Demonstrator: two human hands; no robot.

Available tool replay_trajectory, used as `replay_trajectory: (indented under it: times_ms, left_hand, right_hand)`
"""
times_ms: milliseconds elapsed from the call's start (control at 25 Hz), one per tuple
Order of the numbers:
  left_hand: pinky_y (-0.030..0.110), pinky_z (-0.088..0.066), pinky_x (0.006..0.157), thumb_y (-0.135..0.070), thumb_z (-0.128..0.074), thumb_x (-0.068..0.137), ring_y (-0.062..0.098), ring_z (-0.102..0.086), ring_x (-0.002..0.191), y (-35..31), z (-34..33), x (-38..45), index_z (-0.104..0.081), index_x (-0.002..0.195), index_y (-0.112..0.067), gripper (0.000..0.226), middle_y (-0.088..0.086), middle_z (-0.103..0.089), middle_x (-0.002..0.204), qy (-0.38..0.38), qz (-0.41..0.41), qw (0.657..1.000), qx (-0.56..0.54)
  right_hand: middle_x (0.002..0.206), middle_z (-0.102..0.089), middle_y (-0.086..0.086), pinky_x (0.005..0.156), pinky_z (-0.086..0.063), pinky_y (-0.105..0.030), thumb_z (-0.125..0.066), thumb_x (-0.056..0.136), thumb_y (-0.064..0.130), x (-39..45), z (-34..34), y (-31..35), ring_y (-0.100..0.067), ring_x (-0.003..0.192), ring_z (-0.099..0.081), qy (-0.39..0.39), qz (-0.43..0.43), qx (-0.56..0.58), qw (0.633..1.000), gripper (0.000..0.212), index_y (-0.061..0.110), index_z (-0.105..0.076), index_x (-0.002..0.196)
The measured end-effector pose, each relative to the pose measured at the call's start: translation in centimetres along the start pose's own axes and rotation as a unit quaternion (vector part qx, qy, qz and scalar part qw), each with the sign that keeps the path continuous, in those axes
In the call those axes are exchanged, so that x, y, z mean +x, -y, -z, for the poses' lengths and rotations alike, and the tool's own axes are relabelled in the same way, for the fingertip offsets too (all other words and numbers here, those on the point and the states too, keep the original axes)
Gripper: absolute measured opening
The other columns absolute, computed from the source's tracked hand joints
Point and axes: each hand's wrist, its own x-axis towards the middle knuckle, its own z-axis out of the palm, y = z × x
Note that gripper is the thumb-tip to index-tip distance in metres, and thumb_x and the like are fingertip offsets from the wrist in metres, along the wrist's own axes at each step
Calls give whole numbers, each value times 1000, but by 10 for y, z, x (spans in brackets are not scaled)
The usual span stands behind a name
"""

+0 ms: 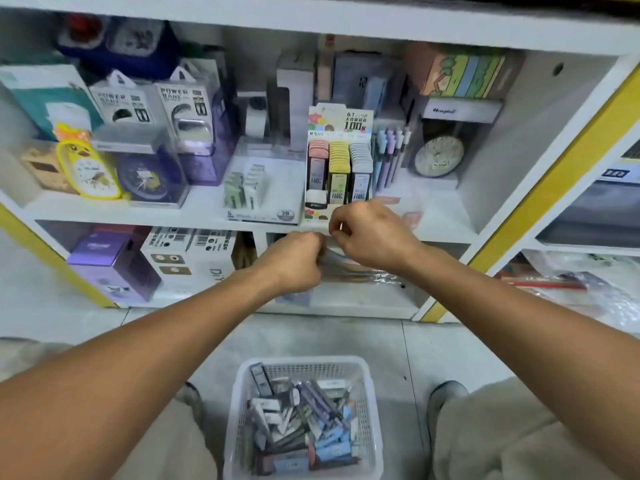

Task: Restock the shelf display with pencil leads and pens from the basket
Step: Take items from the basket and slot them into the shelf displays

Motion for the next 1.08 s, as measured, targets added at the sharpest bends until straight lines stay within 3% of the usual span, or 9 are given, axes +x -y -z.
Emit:
replay_trajectory:
  times_ms: [120, 280, 320, 360, 400, 480, 680, 960, 1080]
  left_hand:
    - [41, -54, 86, -9, -55, 83, 32, -62, 105, 28, -44, -25, -66, 111, -2, 31, 16, -67, 113, 178, 17, 981, 76]
    - [39, -50, 72, -7, -60, 83, 39, -63, 95, 58, -96, -45, -49, 66, -3, 20, 32, -62, 97, 276, 75, 955, 75]
    - [38, -48, 70, -8, -61, 85, 37, -63, 92, 66, -113, -50, -46, 66, -6, 24, 22, -48, 123, 285, 99, 952, 59]
    - [35, -46, 71, -11, -63, 86, 34, -63, 93, 72, -130, -55, -52, 75, -6, 16, 4, -44, 85, 286, 126, 949, 40]
    - [33, -47, 75, -16, -65, 88, 31, -62, 100, 80, -151, -61, -59, 95, -4, 15, 22, -61, 109, 281, 148, 948, 18]
    - [29, -47, 81, -23, -67, 88, 29, -61, 111, 97, -195, -72, -57, 121, -3, 39, 16, -61, 121, 278, 210, 937, -32]
    - [27, -43, 62, -19, -69, 85, 27, -65, 86, 126, -267, -78, -56, 81, -8, 17, 11, -62, 87, 174, 387, 880, -213]
    - [25, -43, 51, -33, -60, 87, 17, -61, 63, 120, -317, -59, -58, 70, -15, 25, 1, -66, 71, 46, 485, 811, -325]
    - [26, -43, 51, -36, -62, 87, 17, -59, 59, 115, -323, -55, -65, 84, -14, 22, 2, -68, 73, -38, 568, 692, -443]
  right_hand:
    - [96, -66, -7, 63, -44, -27, -55, 87, 15, -37, -66, 10, -30, 96, -63, 198, -21, -43, 979, 14, 23, -66, 87]
    - [118, -67, -15, 90, -55, -41, -58, 89, 10, -83, -166, 4, -31, 106, -63, 380, -54, -22, 923, 22, 7, -70, 107]
    - [119, -67, -18, 92, -55, -43, -58, 90, 10, -95, -189, 0, -33, 107, -63, 405, -73, -14, 911, 25, 2, -70, 110]
    - [119, -66, -20, 93, -55, -43, -59, 91, 10, -106, -208, -4, -33, 107, -63, 417, -94, -7, 904, 26, 1, -69, 113]
    - [120, -66, -20, 92, -55, -41, -59, 91, 11, -116, -225, -9, -33, 108, -63, 423, -116, 2, 899, 27, -1, -68, 114]
    - [119, -66, -19, 82, -53, -34, -61, 89, 10, -134, -256, -17, -31, 107, -62, 421, -159, 30, 893, 24, -2, -66, 110]
    - [110, -66, -15, 75, -44, -29, -58, 88, 10, -161, -309, -22, -33, 105, -62, 345, -233, 99, 904, 17, 7, -63, 104]
    - [109, -67, -19, 85, -51, -31, -55, 88, 0, -192, -341, -25, -32, 98, -65, 276, -284, 160, 904, 30, 11, -71, 111]
    - [109, -66, -16, 88, -53, -33, -58, 88, 2, -199, -343, -29, -31, 91, -66, 245, -306, 169, 904, 26, 14, -73, 105]
